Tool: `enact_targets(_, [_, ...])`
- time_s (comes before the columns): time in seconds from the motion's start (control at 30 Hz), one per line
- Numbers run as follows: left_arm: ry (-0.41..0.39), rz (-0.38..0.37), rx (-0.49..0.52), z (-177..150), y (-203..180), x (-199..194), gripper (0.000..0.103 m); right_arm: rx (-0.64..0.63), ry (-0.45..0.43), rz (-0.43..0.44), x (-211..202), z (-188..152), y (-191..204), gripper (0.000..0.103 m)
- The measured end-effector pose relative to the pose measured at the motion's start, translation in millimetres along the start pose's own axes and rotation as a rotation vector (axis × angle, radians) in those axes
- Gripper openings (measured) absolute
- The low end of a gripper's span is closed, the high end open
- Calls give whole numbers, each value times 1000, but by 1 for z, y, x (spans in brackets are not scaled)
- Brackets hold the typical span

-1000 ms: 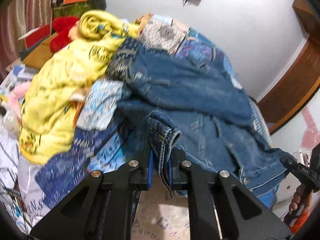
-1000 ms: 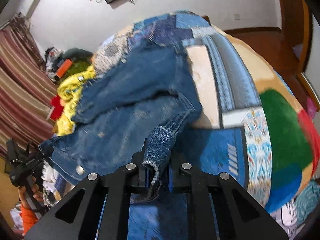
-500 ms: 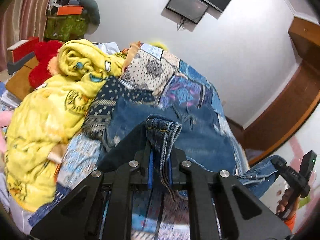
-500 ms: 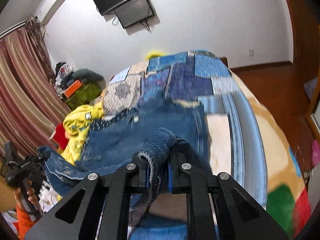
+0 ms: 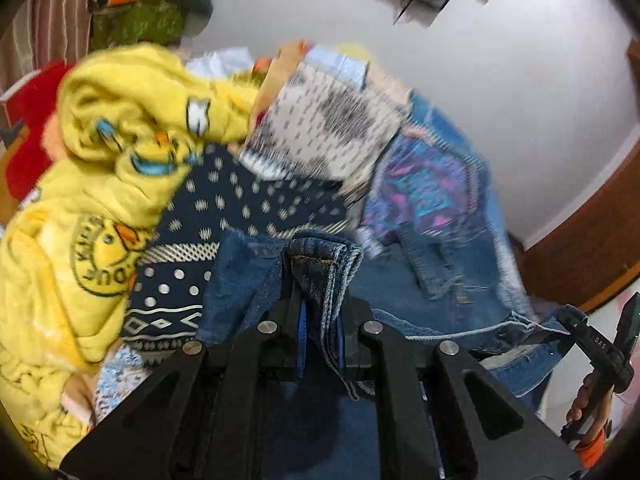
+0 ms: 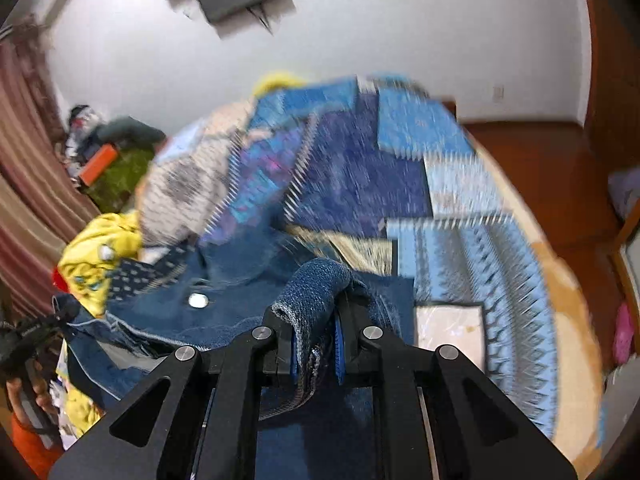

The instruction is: Fold large clothes

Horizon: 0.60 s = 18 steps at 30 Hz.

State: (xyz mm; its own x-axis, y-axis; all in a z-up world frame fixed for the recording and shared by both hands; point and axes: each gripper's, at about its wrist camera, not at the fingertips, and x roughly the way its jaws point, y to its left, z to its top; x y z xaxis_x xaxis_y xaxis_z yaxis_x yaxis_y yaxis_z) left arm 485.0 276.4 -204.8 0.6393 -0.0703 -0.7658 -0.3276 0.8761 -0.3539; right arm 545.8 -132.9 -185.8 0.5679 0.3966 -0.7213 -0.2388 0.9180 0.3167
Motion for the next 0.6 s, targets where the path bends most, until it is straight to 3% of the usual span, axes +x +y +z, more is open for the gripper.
enact_targets(0.17, [99,58,-20,-6,14,56,11,68,93,-13,47,-8,-23,16])
enact_targets(0.27, [176,106,97,-12,11,87,17,116,197,47,68,-11,-38,22])
enact_targets(0.33, [188,105,121,-12,10,88,17,161,220,90,66,-10,-47,23])
enact_targets(0.43, [230,102,104,-6,11,79,20,192,244,93,55,-4,-54,32])
enact_targets(0.5, [248,115,98,-2,9,70,28,170,216,-8,34,0,-53,57])
enact_targets(0.57, [214,126,116,2,5,49,39,118,151,-75,11,1,-47,60])
enact_targets(0.6, [188,137,129,3,2,39,53,88,128,-78,-2,0,-43,61])
